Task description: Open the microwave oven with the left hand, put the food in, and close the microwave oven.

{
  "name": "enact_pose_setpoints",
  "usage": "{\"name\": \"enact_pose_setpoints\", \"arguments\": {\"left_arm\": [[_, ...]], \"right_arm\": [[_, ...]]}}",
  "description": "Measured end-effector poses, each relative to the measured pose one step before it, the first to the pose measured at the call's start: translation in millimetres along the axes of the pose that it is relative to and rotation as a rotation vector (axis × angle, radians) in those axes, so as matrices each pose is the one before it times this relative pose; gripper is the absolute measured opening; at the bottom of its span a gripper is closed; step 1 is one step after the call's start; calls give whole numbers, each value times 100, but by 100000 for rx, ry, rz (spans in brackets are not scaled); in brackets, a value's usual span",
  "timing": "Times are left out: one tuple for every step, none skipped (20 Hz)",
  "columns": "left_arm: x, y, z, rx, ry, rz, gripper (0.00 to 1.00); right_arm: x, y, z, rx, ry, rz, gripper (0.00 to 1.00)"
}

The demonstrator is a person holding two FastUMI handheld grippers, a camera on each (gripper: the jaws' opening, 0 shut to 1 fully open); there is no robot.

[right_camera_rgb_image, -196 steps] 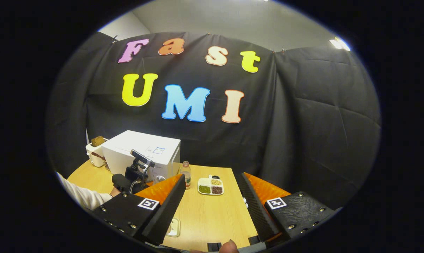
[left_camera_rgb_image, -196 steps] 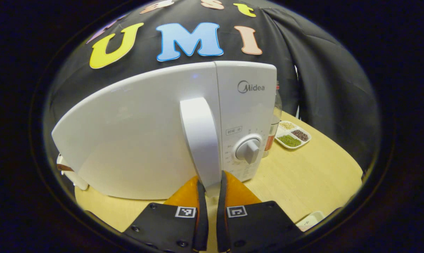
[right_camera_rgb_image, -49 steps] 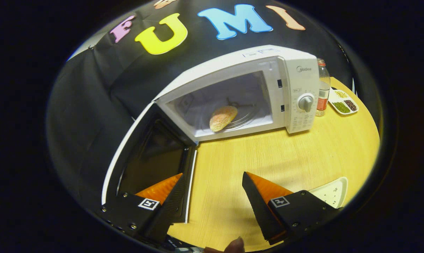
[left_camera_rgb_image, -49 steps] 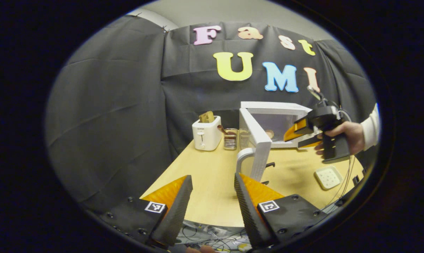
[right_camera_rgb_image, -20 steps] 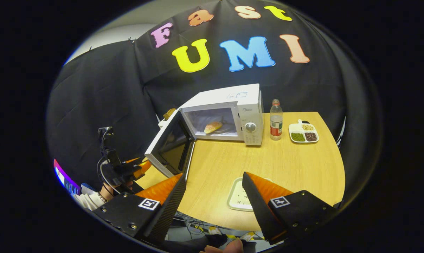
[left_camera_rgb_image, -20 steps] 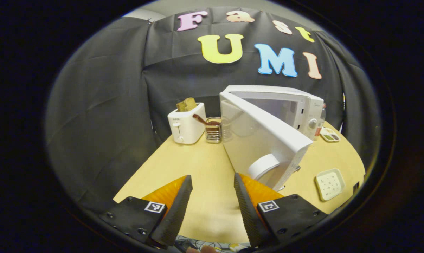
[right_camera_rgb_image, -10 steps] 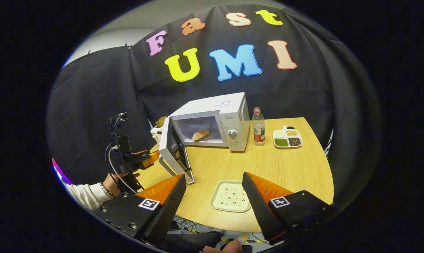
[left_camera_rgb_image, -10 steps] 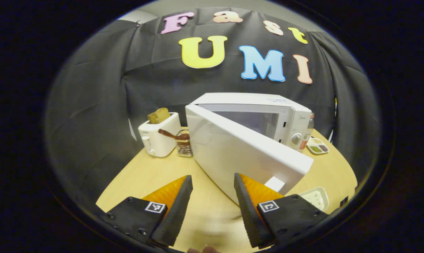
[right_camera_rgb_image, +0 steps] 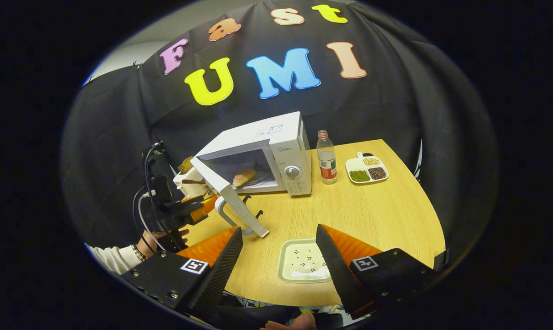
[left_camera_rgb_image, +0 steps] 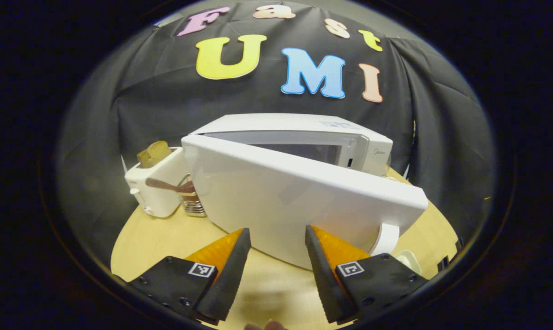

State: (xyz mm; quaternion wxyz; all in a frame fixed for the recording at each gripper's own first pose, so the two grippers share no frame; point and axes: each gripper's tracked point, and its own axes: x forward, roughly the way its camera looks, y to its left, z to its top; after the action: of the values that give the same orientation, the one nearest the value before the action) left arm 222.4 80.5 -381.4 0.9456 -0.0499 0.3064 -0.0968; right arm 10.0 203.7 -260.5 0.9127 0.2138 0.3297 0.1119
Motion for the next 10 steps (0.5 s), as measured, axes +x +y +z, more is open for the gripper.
{"name": "enact_pose_setpoints", "arguments": {"left_arm": [[781,-337,258,1929,-173,-1739,82],[701,-285,331,1960,-49,-1739,82],[622,-326,256,1833,-150,-1832,82],[715,-189,329,1688,-371,-1740,82],[784,-257,404,1652,-426,-1450,81],[872,-120,659,1476,-523,-1194,81],[578,-136,297,1307,-412,-946,82],[744,-38,441,1404,-347,-593,81],[626,-11,407,1474,-521,-383,82],[649,-61,558,1032,-819,-203,82]], "right_arm": [[606,124,-18,1024,1203,-1046,99],[516,239,133,1097,588,-1034,99],[458,45,227,523,377,-1309,98],[346,-21,148,-137,-34,-1370,99],[352,-58,104,-510,358,-1350,99],[261,-112,-81,-439,894,-1354,98],[273,-118,-97,37,776,-1129,98],[318,-151,120,609,291,-1123,98],[266,-146,-45,1107,706,-905,99],[150,-155,-128,1240,570,-979,98]]}}
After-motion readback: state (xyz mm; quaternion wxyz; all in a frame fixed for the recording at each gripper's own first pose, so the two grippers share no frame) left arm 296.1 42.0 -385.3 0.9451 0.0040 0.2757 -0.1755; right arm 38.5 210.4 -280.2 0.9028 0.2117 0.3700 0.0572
